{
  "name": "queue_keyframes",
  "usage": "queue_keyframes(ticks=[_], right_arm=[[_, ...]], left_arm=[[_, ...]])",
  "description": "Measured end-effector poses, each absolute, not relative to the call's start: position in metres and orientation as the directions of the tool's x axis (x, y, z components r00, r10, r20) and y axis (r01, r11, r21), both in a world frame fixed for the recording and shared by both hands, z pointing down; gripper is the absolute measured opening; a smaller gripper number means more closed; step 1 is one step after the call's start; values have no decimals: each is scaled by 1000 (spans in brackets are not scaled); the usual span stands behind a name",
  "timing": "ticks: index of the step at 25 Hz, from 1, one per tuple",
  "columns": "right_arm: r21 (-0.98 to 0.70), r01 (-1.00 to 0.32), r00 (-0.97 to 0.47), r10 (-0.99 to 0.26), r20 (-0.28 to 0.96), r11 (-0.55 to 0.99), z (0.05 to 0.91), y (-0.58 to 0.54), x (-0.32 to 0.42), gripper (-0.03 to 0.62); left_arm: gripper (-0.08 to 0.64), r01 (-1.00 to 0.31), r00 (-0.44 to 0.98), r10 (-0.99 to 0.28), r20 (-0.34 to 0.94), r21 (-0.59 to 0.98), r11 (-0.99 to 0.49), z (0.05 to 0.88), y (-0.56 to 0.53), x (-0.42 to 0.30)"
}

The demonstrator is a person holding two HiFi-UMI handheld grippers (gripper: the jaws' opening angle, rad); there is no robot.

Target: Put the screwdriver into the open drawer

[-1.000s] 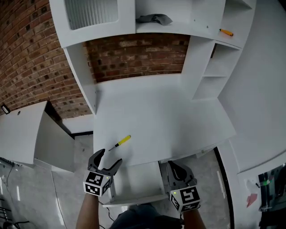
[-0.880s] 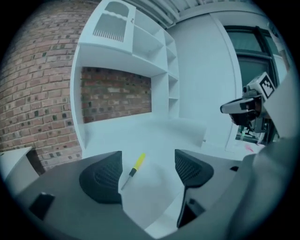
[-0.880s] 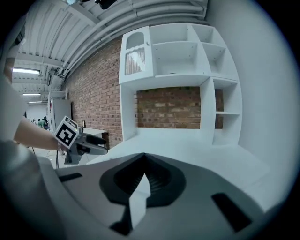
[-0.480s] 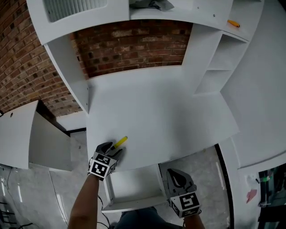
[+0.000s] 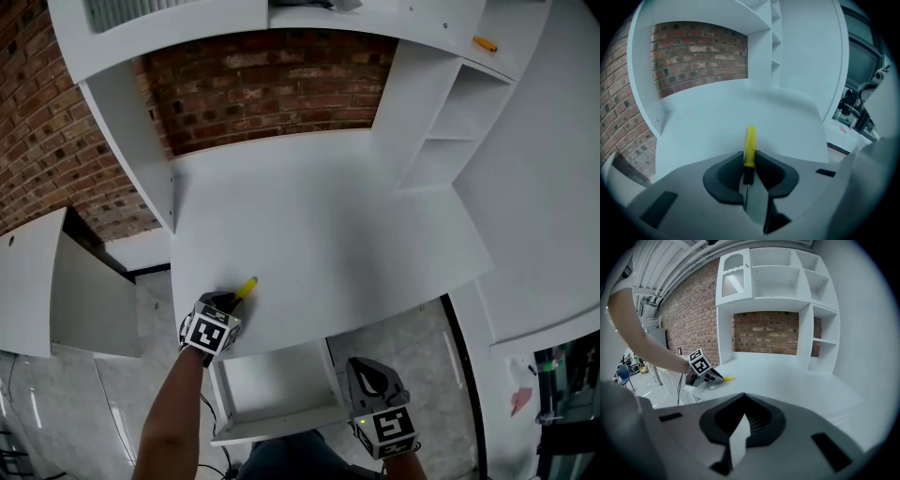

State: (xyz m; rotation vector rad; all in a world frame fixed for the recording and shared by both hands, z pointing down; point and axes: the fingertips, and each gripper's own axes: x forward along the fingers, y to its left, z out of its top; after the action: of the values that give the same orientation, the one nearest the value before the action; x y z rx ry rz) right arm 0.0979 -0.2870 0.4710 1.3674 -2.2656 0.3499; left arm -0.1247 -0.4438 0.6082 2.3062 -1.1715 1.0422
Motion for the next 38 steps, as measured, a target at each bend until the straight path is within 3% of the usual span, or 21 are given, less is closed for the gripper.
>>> queue_keyframes(ticks=[20,32,38], right_arm=[[25,-924,-343,-855,388,382,414,-272,81,11],[48,-948,-269,-873,408,315,418,-241,84,11],[23,-964,-226,-863,452,264,441,-223,90,11]], left_arm=[[86,-791,533,-666,522,29,-611,487,-392,-130],[86,-736,635,-635,440,94,-671,477,-335,-100],[86,-666,694,-530,487,157,-729,512,-308,-74]])
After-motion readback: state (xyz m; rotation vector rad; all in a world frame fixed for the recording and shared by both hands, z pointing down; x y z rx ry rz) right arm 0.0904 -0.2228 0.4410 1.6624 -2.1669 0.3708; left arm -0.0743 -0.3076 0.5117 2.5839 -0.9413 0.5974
